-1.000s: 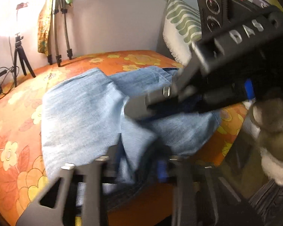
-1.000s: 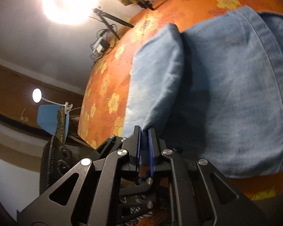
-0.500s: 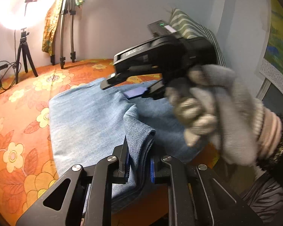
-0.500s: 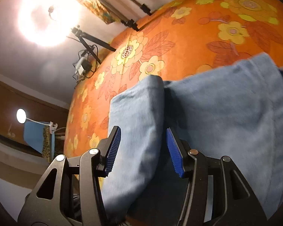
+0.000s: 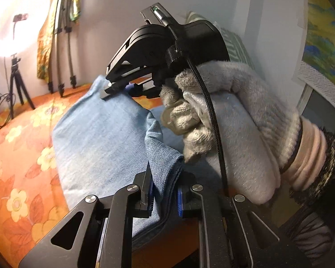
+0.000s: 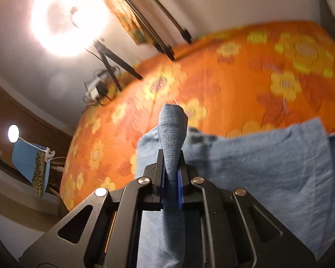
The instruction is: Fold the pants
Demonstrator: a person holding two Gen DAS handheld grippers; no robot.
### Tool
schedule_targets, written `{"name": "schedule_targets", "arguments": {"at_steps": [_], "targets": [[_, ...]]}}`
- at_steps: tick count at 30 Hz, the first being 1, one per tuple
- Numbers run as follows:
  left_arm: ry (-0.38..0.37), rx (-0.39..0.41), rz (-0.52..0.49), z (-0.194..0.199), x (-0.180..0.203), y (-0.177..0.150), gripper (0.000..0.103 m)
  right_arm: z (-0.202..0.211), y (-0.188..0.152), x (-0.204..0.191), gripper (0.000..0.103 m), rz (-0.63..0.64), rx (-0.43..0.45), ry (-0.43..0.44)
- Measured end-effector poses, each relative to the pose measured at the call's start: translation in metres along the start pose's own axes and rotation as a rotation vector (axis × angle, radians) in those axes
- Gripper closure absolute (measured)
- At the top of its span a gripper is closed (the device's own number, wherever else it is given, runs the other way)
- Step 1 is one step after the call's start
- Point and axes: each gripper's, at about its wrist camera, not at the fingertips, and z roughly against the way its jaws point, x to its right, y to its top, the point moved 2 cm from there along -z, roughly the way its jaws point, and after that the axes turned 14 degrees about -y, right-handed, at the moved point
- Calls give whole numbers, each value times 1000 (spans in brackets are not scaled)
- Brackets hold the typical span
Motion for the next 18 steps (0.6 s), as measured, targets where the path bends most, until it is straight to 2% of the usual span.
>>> {"name": "schedule_targets", "arguments": {"at_steps": [7, 13, 18], "targets": [[-100, 13, -4, -29, 28, 18, 89, 41, 10, 37, 95, -31, 76, -23], [-177, -20, -22, -71, 57, 26, 89, 63, 6, 105, 95, -113, 104, -78], [-203, -40, 7, -99, 63, 28, 90, 65, 3, 152, 95, -163, 119, -109]]}}
